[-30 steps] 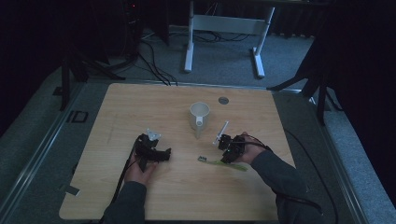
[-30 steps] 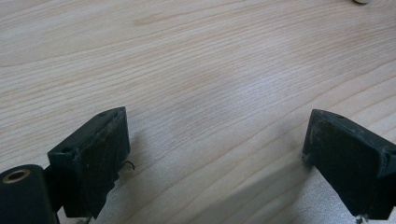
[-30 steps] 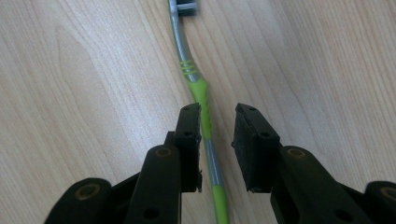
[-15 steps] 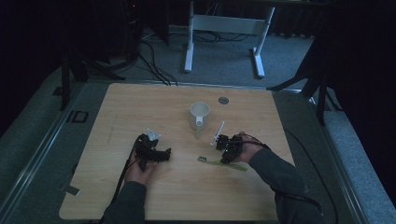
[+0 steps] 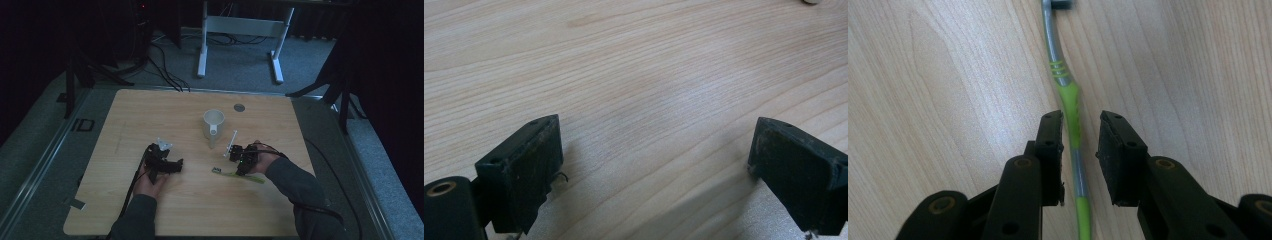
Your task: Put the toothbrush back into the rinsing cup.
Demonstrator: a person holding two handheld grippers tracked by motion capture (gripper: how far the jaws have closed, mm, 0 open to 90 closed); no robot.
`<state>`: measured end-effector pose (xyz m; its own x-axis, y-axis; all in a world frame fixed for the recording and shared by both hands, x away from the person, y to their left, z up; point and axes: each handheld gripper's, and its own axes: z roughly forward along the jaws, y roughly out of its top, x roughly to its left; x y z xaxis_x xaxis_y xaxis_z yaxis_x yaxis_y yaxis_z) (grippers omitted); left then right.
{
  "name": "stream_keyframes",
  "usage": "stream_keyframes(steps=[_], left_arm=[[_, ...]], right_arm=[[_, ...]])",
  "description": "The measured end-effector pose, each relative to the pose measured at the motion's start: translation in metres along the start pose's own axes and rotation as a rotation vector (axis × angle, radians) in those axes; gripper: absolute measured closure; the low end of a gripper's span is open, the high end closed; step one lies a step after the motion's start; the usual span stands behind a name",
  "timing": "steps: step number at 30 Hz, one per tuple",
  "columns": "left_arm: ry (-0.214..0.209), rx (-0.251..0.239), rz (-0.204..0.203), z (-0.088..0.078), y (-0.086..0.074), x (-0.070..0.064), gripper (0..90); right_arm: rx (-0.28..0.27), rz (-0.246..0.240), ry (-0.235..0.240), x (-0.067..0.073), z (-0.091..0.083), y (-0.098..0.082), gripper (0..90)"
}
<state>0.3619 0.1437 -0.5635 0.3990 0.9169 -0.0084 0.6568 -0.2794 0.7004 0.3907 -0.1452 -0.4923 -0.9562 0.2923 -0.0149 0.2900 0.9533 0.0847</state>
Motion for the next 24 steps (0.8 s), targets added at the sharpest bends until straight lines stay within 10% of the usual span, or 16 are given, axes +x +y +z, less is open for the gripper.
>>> stream_keyframes(steps=[24], left_arm=[[0.000, 0.000, 0.000, 0.0000, 0.0000, 0.0000, 7.6]], right_arm=[[0.053, -0.033, 0.006, 0.0032, 0.0059, 0.0101, 71.1]])
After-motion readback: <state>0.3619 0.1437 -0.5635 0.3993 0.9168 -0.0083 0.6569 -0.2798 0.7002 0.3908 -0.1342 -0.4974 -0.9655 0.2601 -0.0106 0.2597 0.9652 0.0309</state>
